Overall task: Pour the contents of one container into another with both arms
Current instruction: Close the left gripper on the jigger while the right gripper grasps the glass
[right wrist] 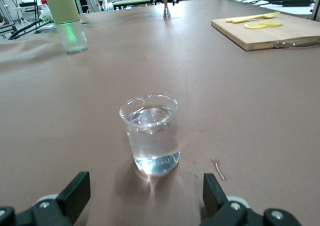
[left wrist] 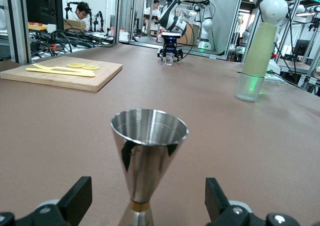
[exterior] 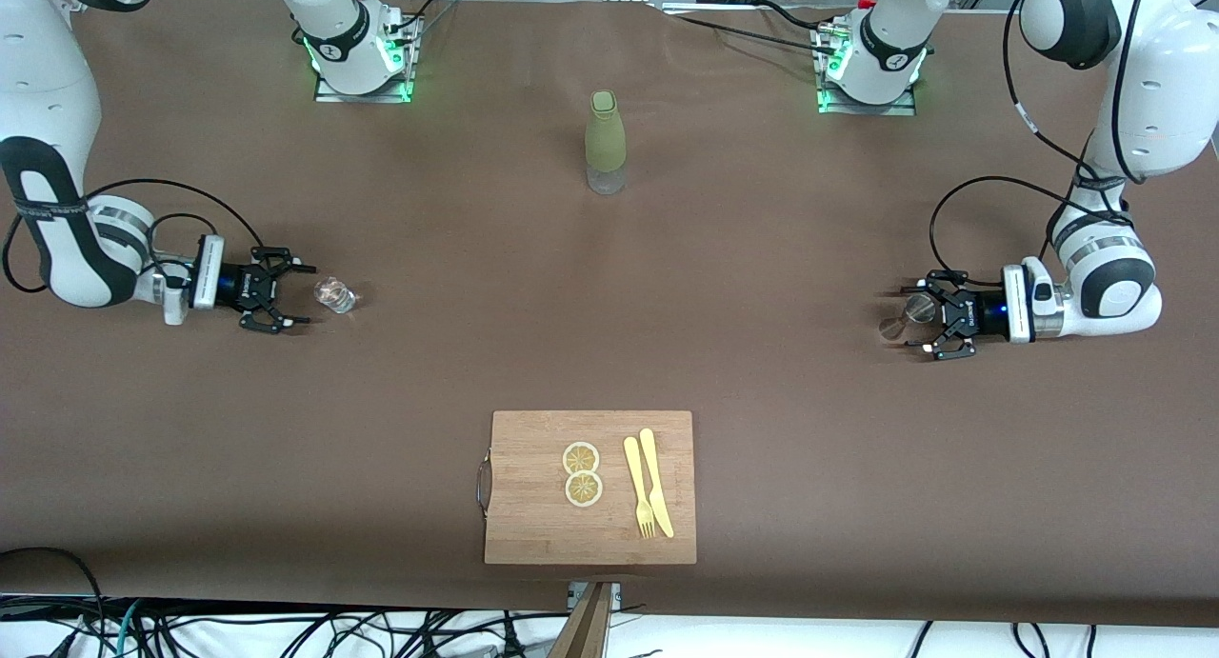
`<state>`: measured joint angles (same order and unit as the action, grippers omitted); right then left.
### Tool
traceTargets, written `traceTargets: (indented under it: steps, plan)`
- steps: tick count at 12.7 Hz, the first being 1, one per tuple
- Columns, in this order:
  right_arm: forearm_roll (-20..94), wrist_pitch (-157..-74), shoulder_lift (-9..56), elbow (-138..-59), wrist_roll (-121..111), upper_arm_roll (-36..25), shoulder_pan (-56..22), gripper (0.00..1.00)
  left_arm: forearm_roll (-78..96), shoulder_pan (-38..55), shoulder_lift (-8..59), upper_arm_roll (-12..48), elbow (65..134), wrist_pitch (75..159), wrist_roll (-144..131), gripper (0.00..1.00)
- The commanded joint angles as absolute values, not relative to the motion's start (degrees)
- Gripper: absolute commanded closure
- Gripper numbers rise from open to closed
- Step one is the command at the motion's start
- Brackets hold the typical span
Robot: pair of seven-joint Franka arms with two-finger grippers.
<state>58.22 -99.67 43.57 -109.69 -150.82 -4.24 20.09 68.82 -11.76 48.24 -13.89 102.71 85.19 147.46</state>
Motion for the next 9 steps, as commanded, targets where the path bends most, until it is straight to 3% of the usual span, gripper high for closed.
traceTargets:
  steps: [1,4,9]
  plan:
    - [59.9,-99.5,43.6,-110.1,-153.1,-2.4,20.8,0.0,69.5,-12.0,49.3,-13.9,104.1,84.6,152.0,0.01]
    - [59.9,-99.4,44.5,-110.2,-154.5,-1.4,20.8,0.0,69.5,-12.0,49.3,-14.0,104.2,83.7,152.1,0.14]
    - [60.1,-99.1,46.1,-110.5,-156.8,0.2,20.8,0.0,69.3,-12.1,49.2,-14.2,104.2,82.2,151.9,0.13]
